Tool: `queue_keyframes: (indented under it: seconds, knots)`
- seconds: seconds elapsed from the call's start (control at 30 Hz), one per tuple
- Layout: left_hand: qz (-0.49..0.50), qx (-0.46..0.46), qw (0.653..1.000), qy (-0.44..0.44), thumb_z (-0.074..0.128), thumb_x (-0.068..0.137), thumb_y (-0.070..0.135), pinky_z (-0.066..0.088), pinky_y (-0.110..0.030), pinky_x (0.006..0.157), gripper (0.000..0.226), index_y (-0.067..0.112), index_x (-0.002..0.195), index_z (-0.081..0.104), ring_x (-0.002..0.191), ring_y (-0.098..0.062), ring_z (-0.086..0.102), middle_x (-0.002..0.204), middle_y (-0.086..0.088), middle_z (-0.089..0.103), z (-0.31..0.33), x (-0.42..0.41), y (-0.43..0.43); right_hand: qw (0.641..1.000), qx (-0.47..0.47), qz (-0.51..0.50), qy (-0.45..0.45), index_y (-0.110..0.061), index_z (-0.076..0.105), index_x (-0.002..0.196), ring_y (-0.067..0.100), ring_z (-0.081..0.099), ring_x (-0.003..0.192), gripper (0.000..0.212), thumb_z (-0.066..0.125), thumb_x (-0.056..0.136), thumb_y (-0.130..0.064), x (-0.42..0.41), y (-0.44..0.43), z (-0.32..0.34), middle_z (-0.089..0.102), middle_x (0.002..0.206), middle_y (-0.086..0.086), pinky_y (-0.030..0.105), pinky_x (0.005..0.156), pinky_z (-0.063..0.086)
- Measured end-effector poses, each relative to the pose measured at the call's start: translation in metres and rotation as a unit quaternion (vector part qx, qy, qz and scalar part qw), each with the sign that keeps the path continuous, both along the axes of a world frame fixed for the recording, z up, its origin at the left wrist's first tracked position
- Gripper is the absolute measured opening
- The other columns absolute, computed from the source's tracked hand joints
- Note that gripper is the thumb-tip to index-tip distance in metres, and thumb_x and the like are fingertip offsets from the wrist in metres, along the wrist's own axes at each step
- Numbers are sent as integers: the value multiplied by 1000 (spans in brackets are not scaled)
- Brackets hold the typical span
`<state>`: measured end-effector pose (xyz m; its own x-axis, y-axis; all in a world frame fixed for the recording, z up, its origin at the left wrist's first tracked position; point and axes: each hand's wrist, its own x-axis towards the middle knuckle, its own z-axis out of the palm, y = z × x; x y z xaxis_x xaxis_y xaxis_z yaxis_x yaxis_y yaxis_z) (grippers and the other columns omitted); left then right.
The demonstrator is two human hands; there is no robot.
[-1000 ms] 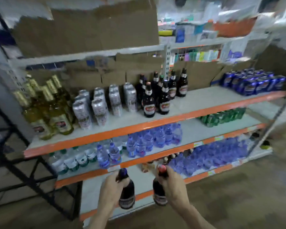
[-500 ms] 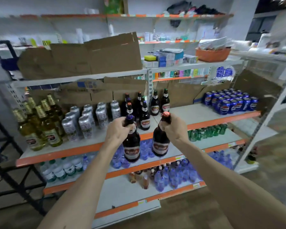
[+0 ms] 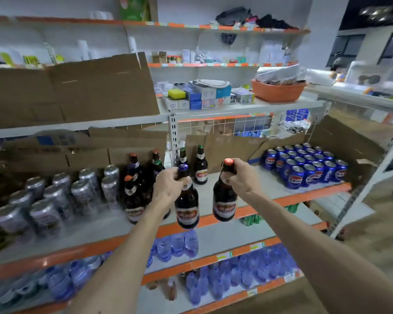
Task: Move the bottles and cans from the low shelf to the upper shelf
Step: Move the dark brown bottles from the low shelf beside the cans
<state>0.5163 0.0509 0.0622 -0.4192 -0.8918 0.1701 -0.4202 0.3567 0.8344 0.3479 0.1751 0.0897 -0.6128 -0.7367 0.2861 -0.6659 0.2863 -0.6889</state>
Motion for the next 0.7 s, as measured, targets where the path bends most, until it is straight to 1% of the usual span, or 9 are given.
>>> queue_keyframes:
  seconds: [0.1,0.2,0.23,0.33,0.4,0.5,0.57,0.63,0.7]
  knots:
    - [19,-9,1000,-19,76,80,23,53,-35,84,18,12,94,72,88,-18,69,85,1,72,-7,-44,-26,1000,10,1,-7,-8,62,100,25,53,78,16,63,85,-11,-51,-37,-15,69,93,12,28,66,36]
    - [58,-18,998,-29,75,83,22,48,-29,79,12,15,91,71,81,-12,57,80,5,61,-10,-79,-56,1000,10,17,-11,-9,64,101,31,60,86,18,64,84,-12,-95,-77,-27,69,94,12,31,70,43]
    - [66,-16,997,-26,75,83,21,48,-29,79,10,16,91,71,80,-11,56,80,5,61,-11,-88,-65,1000,13,20,-18,-8,64,103,33,61,88,20,65,84,-12,-105,-89,-30,69,95,13,33,72,46]
    - [98,-3,995,-16,75,82,19,49,-31,82,15,13,96,73,82,-12,57,81,5,64,-19,-106,-90,999,22,41,-24,-8,64,106,35,62,91,22,65,85,-12,-127,-121,-38,70,97,14,37,77,50]
    - [111,6,994,-19,75,81,18,50,-32,84,13,15,93,72,83,-12,59,82,6,65,-25,-114,-104,997,30,56,-32,-8,63,106,35,62,91,23,64,84,-11,-138,-139,-46,70,98,14,39,79,51]
    - [121,18,992,-23,75,81,19,50,-33,84,12,17,92,72,87,-15,62,84,5,68,-38,-124,-123,995,39,79,-46,-9,63,107,34,61,91,23,64,84,-12,-148,-164,-59,70,98,13,34,73,47]
    - [129,21,991,-24,74,83,19,47,-30,79,12,16,94,72,87,-15,63,87,2,70,-45,-128,-132,994,39,86,-55,-10,63,109,32,61,91,25,65,85,-14,-151,-178,-65,70,99,12,30,69,41]
    - [134,31,990,-18,73,85,17,42,-24,76,12,16,97,72,86,-12,60,86,5,67,-49,-130,-139,993,39,93,-61,-12,64,111,29,58,86,26,65,85,-14,-152,-189,-71,70,99,12,28,67,37]
    - [140,43,989,-18,73,84,16,41,-23,74,10,16,94,72,86,-13,61,85,6,67,-55,-132,-146,992,44,95,-72,-13,63,112,27,56,83,27,65,85,-14,-152,-199,-77,69,99,11,27,66,35]
